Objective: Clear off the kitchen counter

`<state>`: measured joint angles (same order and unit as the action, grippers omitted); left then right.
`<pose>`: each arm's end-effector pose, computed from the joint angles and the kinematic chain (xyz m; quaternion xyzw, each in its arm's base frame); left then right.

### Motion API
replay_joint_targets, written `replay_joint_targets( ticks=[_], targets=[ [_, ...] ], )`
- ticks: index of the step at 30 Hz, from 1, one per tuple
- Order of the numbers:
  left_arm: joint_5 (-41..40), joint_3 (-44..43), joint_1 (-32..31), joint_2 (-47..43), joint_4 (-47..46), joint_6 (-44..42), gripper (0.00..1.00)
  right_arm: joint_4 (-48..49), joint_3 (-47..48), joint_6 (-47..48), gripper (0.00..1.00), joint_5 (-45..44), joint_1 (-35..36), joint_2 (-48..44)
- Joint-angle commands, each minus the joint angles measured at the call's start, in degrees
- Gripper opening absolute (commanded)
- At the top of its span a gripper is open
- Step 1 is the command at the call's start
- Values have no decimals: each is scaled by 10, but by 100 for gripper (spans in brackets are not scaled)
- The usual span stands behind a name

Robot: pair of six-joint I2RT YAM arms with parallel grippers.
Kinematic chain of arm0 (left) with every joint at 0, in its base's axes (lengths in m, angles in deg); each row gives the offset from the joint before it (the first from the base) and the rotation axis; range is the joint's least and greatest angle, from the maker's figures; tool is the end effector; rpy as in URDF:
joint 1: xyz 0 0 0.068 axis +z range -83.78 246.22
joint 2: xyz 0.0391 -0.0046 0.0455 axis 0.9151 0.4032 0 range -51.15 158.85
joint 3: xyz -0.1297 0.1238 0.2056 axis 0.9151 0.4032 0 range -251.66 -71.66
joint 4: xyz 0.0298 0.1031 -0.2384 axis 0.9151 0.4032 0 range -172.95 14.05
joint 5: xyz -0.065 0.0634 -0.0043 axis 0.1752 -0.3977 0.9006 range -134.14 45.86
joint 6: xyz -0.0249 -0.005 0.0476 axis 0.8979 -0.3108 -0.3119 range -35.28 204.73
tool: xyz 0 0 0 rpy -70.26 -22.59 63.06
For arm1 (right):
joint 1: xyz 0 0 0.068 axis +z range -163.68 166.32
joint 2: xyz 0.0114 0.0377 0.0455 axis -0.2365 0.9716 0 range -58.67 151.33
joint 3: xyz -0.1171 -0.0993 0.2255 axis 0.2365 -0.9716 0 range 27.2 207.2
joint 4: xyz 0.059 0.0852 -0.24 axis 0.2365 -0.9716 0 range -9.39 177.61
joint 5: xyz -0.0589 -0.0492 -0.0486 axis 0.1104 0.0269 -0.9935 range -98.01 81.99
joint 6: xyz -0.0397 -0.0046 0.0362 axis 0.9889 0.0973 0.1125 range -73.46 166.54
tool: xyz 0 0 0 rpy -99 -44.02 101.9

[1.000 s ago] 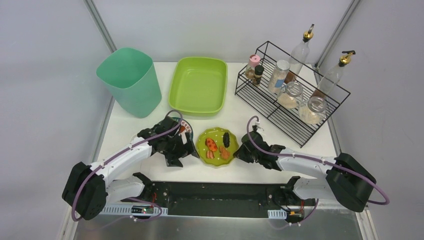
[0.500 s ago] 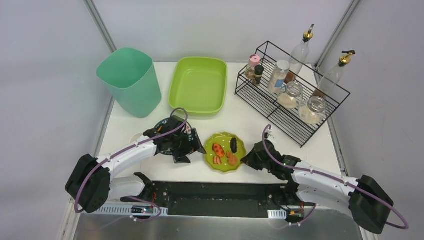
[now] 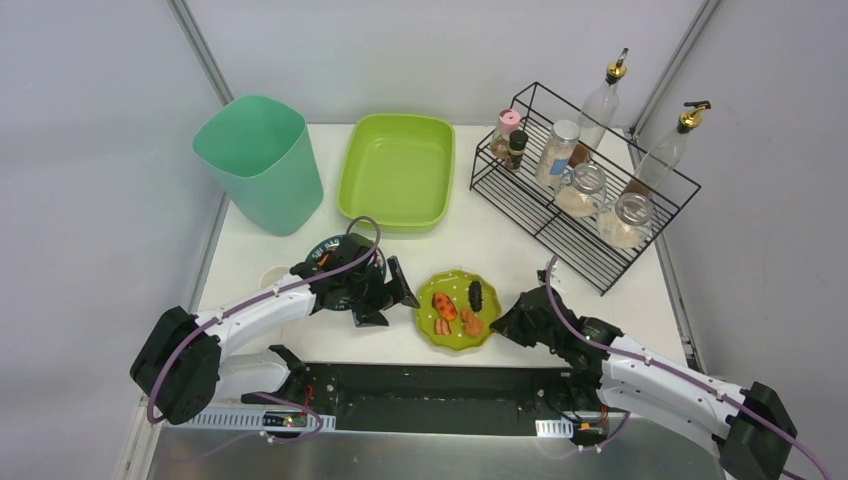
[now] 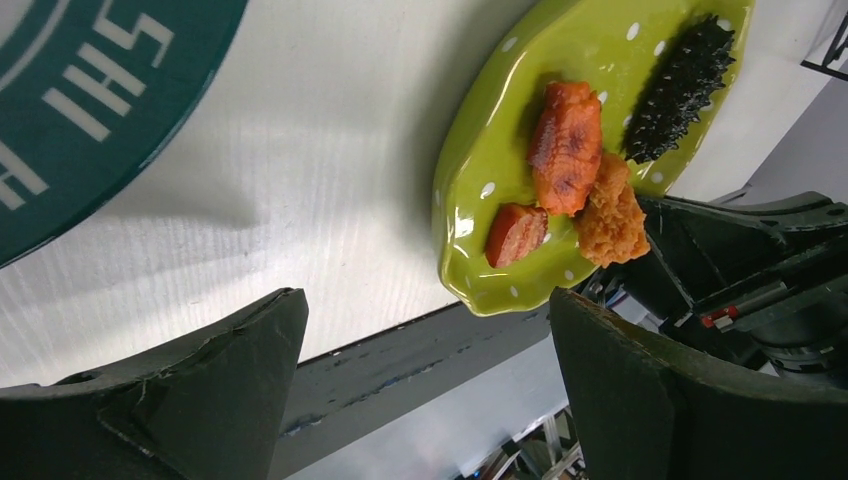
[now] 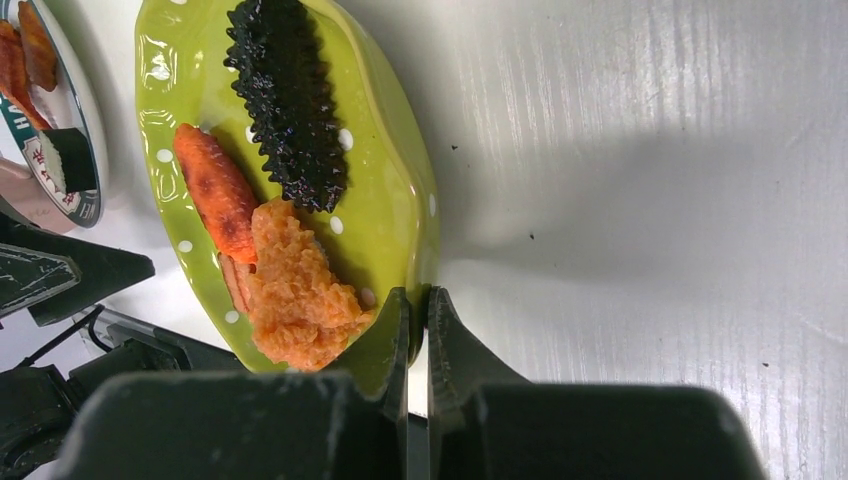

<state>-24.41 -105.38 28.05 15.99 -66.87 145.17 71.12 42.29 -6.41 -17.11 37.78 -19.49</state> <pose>0.1693 -0.1483 0.1901 -0.1204 0.9184 -0.3633 0.1005 0.0955 0.1110 0.1641 0.0449 0.9051 0.2851 0.3123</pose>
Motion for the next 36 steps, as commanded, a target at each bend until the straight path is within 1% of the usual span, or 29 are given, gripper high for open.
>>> replay_joint_targets(
  ticks=[1,13,16,21,29,36],
  targets=[
    [9,2,-15,4,-27,9,96,78,39,-35,0,21,-1,-33],
    [10,22,-22,-3,-65,24,96,76,77,-40,0,45,-2,-52],
    [14,30,-22,-5,-86,32,96,74,90,-42,0,56,-2,-54],
    [22,41,-23,-19,-126,47,93,57,107,-41,0,53,-1,-67],
    [24,51,-22,-43,-158,62,83,37,132,-34,0,55,-1,-84],
    [42,74,-23,-38,-247,87,69,39,148,-36,0,66,0,-84]
  ],
)
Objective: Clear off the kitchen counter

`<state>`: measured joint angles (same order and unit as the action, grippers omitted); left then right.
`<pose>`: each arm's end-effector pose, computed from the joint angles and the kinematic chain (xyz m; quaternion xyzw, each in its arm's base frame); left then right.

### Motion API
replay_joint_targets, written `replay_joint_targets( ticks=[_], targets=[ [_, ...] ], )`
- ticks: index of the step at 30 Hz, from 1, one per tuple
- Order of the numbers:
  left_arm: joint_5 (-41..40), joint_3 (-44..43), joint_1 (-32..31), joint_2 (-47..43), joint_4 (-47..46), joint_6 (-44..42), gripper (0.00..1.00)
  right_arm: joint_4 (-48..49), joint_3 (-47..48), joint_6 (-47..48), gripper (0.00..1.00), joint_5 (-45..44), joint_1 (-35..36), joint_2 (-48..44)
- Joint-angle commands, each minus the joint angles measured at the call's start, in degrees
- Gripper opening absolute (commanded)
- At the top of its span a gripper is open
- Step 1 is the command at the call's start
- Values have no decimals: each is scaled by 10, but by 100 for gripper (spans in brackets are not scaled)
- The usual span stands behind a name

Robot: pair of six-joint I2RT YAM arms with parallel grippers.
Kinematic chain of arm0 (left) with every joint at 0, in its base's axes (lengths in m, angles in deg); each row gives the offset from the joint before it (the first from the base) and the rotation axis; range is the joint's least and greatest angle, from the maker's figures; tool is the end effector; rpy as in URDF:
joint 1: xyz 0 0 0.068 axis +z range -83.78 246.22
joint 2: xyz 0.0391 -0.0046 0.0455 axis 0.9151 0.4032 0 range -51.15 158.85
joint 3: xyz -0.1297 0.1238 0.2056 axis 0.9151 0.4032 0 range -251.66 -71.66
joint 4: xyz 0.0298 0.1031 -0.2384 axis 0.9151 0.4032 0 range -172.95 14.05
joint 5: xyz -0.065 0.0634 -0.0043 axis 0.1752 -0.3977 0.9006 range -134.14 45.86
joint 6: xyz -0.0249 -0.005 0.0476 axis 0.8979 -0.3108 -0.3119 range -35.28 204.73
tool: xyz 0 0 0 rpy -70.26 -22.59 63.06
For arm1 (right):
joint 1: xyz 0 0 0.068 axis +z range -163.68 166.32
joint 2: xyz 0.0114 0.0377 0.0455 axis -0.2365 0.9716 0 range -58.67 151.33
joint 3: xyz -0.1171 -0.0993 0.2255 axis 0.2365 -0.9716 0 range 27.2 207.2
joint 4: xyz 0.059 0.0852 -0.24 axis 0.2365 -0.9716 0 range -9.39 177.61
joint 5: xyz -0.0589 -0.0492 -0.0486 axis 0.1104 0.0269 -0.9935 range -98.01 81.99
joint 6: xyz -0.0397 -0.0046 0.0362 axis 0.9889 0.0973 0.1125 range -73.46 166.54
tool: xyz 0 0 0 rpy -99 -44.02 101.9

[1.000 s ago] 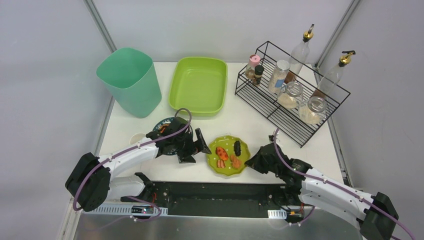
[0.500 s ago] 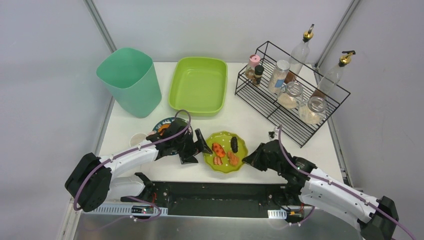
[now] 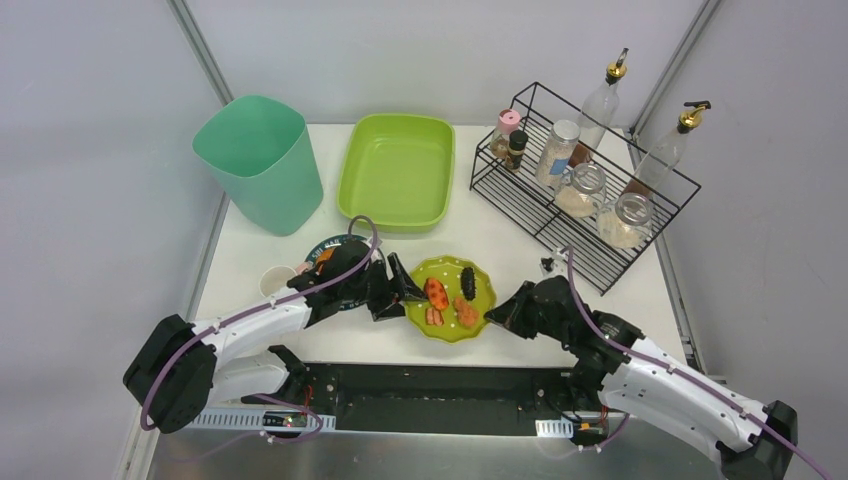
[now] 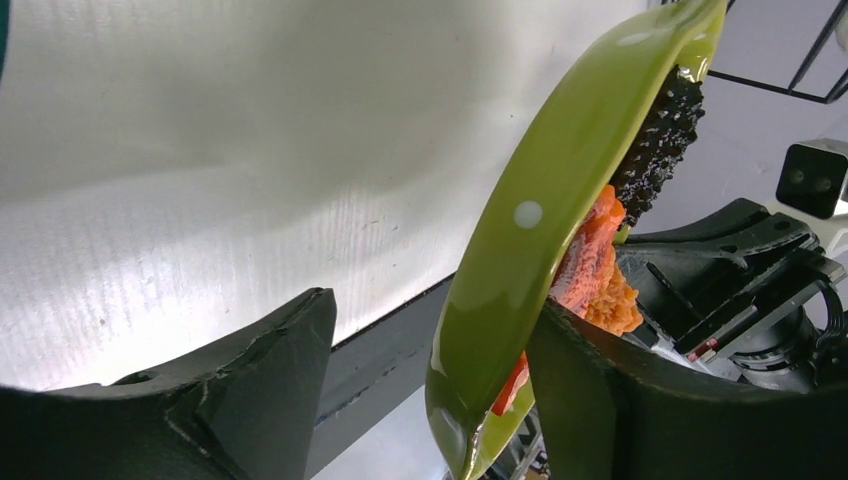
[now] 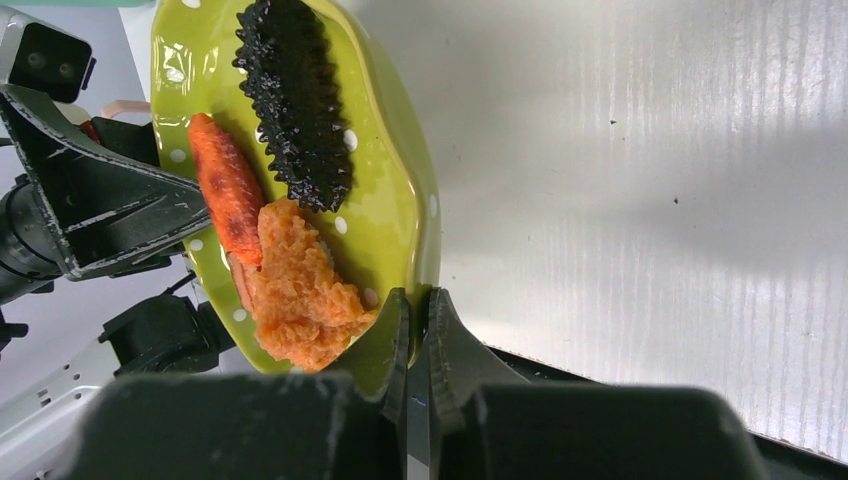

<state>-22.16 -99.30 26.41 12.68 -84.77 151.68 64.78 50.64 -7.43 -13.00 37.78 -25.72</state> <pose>0.1644 -0.1543 0.1937 -0.1173 0.8649 -0.4682 0.1380 0.0911 0.1095 0.2172 0.0401 0.8745 0.3602 0.3222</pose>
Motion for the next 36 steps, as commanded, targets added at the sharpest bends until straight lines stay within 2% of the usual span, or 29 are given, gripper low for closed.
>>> replay_joint_targets(
  ticks=[1,8,16,23,26,36],
  targets=[
    [21,16,-6,-6,-75,25,66,101,68,-24,0,26,0,-20],
    [14,28,-6,-25,-106,42,49,89,85,-18,0,29,2,-15],
    [16,40,-6,-50,-138,60,37,95,92,-17,0,28,5,-9],
    [20,38,-6,-71,-158,68,17,93,99,-18,0,26,7,-4],
    [18,39,-6,-83,-159,71,0,88,103,-15,0,24,7,-6],
    [-15,50,-6,-150,-179,93,0,46,149,11,0,13,8,-2]
  ],
)
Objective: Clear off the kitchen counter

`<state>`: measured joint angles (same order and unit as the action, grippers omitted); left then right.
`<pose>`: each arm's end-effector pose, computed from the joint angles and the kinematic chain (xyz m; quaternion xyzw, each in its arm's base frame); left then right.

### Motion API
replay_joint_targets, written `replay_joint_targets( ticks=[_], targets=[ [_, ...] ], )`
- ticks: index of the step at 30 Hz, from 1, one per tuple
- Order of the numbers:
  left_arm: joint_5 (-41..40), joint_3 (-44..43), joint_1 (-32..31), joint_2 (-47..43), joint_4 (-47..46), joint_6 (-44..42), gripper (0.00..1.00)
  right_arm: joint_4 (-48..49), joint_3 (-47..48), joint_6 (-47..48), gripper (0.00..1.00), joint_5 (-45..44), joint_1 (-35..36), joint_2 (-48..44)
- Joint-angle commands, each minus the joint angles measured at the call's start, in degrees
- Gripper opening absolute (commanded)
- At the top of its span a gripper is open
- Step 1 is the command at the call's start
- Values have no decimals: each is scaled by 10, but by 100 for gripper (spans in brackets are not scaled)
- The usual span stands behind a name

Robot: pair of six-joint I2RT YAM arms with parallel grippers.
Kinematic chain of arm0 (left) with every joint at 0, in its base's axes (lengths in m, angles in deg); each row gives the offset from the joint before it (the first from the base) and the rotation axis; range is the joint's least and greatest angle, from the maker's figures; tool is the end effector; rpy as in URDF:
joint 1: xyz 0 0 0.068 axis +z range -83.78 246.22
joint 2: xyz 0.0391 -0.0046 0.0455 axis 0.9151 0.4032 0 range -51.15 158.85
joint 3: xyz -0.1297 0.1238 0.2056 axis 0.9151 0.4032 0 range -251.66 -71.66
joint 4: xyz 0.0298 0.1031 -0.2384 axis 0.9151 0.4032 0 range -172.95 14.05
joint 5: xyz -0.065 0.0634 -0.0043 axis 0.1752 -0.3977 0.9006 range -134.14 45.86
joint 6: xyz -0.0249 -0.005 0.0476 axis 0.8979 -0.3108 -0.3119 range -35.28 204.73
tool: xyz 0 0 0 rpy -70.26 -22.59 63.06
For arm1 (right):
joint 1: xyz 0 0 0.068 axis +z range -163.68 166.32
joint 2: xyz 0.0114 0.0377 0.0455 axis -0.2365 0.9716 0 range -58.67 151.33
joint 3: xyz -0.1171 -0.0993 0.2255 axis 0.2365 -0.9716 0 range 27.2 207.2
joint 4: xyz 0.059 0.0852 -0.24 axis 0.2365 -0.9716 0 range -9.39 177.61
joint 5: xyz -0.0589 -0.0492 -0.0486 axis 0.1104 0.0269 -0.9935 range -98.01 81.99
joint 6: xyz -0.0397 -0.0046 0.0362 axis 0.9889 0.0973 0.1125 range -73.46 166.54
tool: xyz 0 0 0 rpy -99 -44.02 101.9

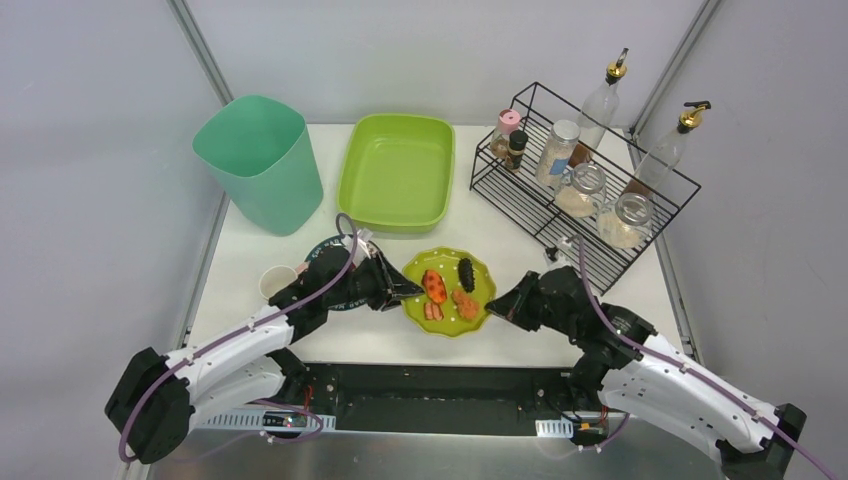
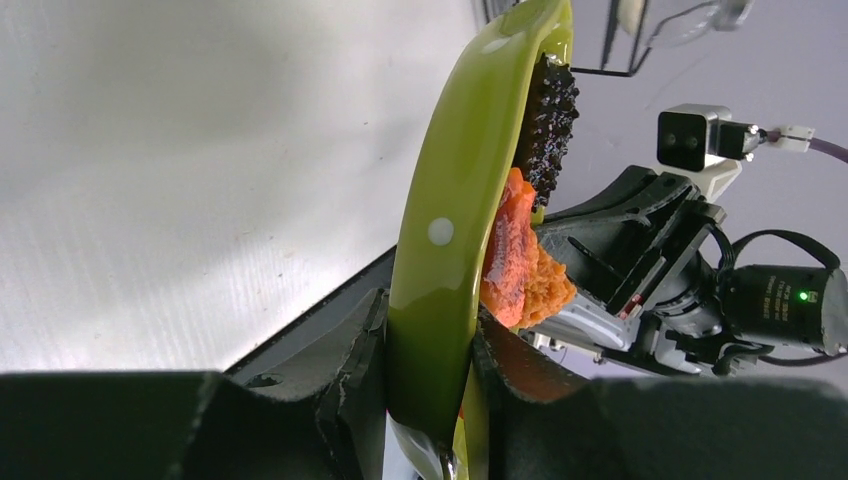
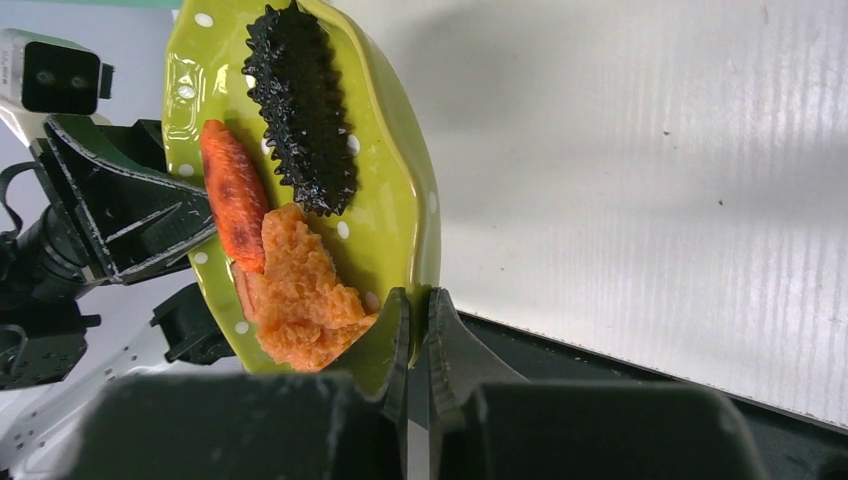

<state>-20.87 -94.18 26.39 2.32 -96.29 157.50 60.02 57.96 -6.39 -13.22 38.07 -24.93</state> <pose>0.1489 -0.1424 0.2188 -0.1100 0.7918 -0.5715 0.1856 0.0907 0.1099 0.2517 0.0314 0.8673 0.3679 0.3338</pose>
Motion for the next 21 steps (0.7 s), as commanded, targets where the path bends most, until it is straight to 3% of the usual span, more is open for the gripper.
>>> replay_joint_targets(
  ticks=[1,6,15,21],
  targets=[
    [-34,-2,-6,-57,-63,36,0,91,81,2,0,16,5,-9],
    [-53,-5,-6,-94,-59,43,0,78,93,5,4,6,5,-13],
    [-68,-23,-6,-119,-48,46,0,49,108,3,52,-14,5,-21],
    [-82,-37,-6,-128,-46,36,0,26,119,7,64,-27,5,-27]
  ],
)
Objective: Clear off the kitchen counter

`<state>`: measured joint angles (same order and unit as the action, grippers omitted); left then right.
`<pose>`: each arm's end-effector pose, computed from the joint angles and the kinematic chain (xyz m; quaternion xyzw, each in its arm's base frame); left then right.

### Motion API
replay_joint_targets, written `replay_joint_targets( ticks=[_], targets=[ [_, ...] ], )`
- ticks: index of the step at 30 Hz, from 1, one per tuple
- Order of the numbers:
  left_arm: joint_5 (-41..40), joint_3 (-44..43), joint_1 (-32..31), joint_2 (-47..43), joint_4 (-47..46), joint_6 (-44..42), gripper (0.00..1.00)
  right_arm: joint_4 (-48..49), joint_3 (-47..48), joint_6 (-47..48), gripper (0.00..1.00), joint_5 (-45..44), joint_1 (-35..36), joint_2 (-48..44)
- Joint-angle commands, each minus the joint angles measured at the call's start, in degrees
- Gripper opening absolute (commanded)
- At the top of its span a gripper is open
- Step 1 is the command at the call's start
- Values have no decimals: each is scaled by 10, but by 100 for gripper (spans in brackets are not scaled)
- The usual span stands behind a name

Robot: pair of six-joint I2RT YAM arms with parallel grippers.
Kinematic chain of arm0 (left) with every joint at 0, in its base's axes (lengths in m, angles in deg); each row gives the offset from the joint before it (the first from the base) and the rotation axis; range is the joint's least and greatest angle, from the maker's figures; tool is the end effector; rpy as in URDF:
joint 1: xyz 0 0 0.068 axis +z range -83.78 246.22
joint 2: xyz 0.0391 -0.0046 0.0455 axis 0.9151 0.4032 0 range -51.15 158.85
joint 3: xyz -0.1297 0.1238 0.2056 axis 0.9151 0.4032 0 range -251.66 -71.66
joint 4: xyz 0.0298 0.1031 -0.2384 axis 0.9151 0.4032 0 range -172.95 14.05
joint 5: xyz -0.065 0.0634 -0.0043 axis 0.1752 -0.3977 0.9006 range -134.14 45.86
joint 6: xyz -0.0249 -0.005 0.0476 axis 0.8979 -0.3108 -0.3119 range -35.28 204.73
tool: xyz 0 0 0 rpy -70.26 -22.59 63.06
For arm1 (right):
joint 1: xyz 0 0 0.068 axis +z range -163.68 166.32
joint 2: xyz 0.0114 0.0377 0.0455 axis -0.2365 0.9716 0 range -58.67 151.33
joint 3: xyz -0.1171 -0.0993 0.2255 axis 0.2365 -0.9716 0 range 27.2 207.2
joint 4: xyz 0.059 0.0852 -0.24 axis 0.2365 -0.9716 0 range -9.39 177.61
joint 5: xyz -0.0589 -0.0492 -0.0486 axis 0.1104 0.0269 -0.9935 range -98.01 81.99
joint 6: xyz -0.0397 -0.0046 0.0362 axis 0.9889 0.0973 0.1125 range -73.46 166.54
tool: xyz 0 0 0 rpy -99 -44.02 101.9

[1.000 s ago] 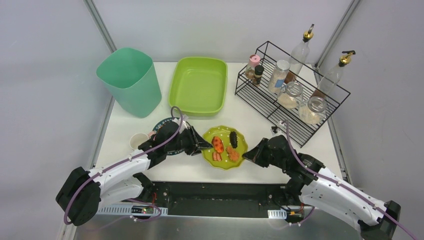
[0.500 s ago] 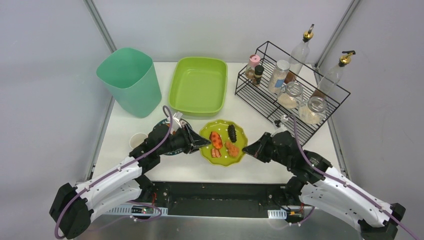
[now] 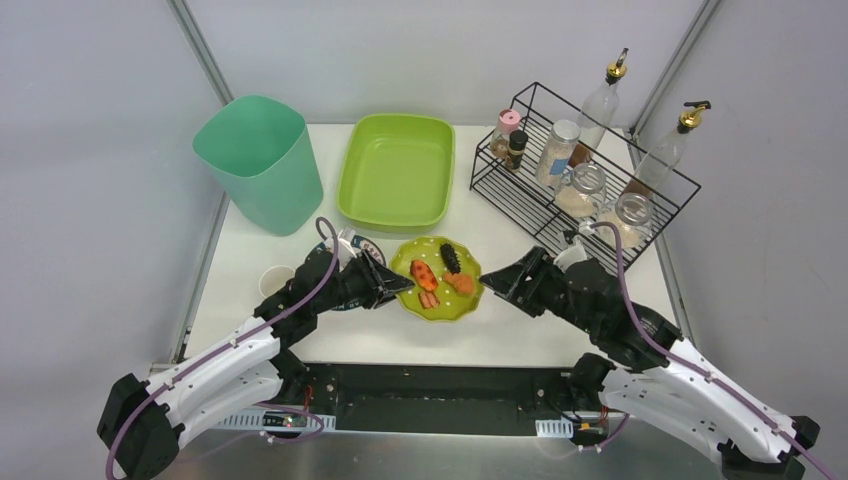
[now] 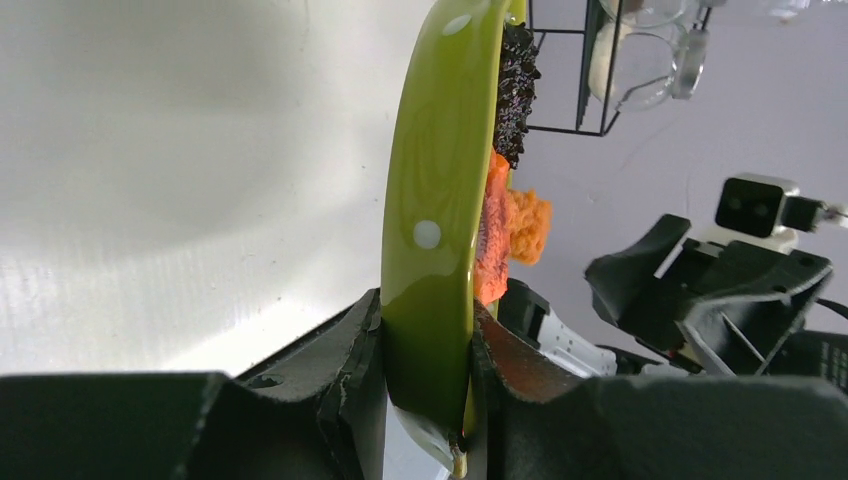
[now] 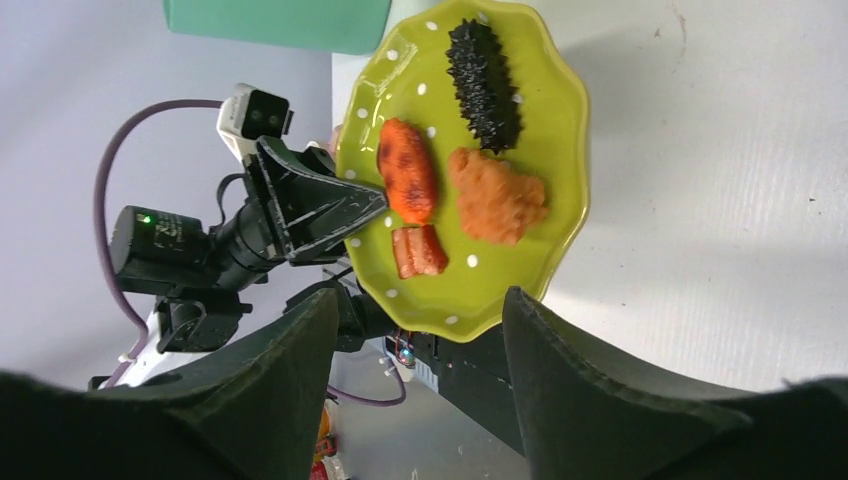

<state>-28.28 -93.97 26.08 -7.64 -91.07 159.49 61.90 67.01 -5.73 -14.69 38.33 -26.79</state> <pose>0.1345 -0.1260 0.2381 -0.1489 0.7659 -0.5774 0.2404 0.0859 0.1033 0.3128 0.0362 0.8064 0.4356 0.3983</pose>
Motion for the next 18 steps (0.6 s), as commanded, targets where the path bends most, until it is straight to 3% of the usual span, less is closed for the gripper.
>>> replay_joint_targets(
  ticks=[1,18],
  targets=[
    [-10,-40,-3,-29,-98,15,0,4,30,1,65,-14,3,-10],
    [-39,-107,-2,4,-128,-9,0,-54,25,9,67,-46,3,-44]
  ],
)
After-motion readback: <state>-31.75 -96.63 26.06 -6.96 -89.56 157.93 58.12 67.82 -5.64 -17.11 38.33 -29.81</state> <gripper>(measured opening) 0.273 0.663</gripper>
